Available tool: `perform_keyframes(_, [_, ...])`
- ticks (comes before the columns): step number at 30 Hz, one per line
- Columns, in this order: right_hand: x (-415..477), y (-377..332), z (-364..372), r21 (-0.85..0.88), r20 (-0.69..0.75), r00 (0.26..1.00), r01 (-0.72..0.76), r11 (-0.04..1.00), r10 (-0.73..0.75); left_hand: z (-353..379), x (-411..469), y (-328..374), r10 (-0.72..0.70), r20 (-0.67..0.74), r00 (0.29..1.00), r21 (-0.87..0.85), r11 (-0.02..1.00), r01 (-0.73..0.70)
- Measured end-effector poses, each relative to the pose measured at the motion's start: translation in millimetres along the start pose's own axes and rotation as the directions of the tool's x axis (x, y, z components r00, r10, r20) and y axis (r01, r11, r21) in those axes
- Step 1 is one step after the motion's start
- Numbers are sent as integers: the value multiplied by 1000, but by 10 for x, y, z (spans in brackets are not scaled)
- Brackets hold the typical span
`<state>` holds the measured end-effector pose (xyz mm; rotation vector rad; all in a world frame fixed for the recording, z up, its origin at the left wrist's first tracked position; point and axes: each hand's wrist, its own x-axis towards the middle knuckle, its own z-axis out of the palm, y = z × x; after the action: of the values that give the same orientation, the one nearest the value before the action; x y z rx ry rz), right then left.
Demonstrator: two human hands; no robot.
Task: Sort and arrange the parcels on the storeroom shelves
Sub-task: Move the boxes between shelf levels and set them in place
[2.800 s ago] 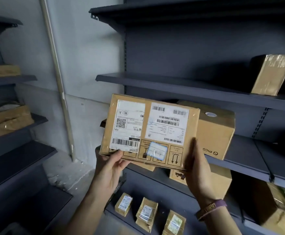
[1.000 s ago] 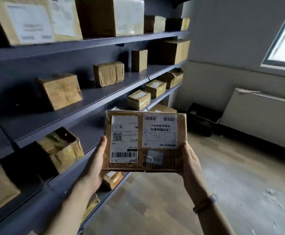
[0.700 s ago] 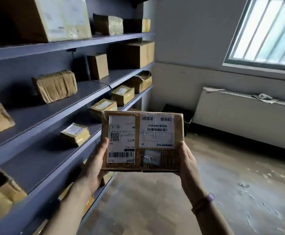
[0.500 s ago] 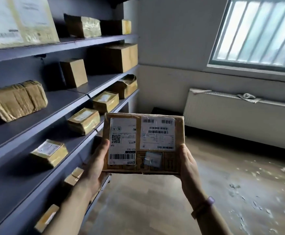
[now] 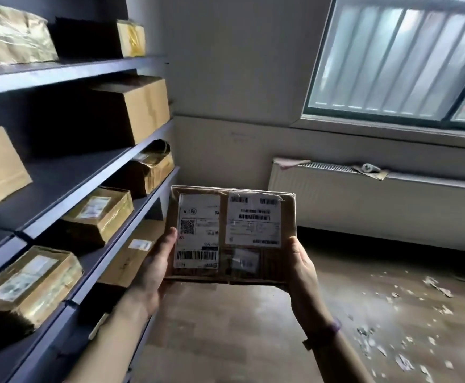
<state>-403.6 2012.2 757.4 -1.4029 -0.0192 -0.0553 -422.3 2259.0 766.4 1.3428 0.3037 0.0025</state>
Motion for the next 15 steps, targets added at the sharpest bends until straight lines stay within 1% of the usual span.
perform_keyframes(6, [1124, 50, -27, 26, -91, 996, 20, 999, -17, 334, 1246, 223, -17, 26, 1000, 37, 999, 16])
perform_keyframes(8, [1514, 95, -68, 27, -114, 994, 5, 1000, -2, 455, 1637, 261, -25, 26, 999, 29, 999, 24])
perform_keyframes(12, [2378, 241, -167, 24, -123, 992, -5, 1000, 8, 706, 2499, 273, -9, 33, 999, 60, 998, 7])
perform_keyframes(15, [3128, 361, -251, 34, -112, 994, 0, 999, 4, 988, 3182, 349, -23, 24, 999, 72, 997, 21])
